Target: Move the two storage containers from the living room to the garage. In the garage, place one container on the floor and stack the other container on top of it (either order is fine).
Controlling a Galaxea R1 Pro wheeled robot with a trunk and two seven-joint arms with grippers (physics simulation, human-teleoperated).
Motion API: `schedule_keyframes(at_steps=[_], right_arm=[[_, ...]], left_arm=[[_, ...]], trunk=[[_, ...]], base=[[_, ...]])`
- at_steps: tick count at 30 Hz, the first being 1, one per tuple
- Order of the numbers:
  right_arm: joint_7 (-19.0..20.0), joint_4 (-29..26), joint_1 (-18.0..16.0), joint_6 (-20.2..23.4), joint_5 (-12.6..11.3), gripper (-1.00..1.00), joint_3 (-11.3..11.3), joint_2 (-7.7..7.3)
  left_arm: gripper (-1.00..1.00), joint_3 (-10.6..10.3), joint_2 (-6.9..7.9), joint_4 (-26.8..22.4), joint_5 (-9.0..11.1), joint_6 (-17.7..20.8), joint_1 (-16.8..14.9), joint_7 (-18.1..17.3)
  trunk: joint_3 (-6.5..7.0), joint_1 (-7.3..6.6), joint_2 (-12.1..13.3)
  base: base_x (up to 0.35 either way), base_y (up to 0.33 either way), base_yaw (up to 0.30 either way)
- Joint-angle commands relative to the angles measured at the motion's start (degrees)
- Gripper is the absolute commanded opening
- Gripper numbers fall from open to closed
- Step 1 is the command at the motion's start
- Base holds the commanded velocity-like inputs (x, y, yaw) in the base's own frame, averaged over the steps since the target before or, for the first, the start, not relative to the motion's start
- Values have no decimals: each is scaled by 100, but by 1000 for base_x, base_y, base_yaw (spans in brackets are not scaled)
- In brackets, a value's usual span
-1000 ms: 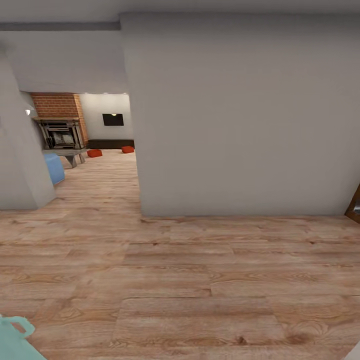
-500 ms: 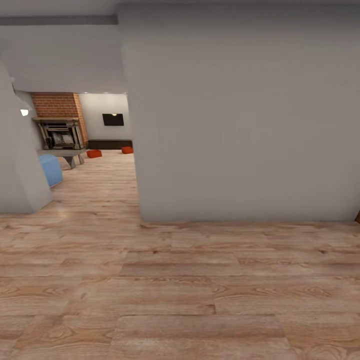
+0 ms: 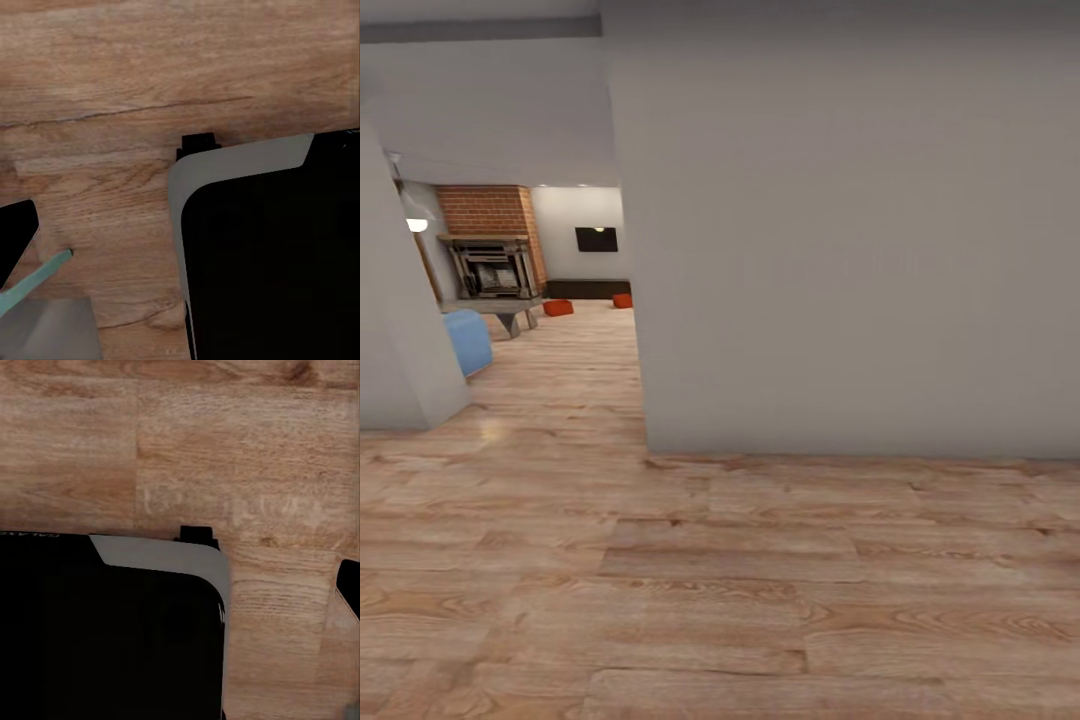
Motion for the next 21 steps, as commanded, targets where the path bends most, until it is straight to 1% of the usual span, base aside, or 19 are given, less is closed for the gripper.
schedule_keyframes(at_steps=[1,4,11,21], right_arm=[[18,5,-4,-19,6,100,0,-2],[18,5,-4,-19,6,100,0,-2],[18,5,-2,-19,6,100,0,-2],[18,5,-3,-19,6,100,0,-2]], left_arm=[[100,-5,3,-6,-57,4,-2,-12],[100,-5,2,-6,-57,4,-2,-12],[100,-5,2,-6,-57,4,-2,-12],[100,-5,2,-6,-57,4,-2,-12]], trunk=[[-7,4,-4],[-7,4,-4],[-7,4,-4],[-7,4,-4]], base=[[346,0,1],[346,0,35],[346,0,138],[346,0,21]])
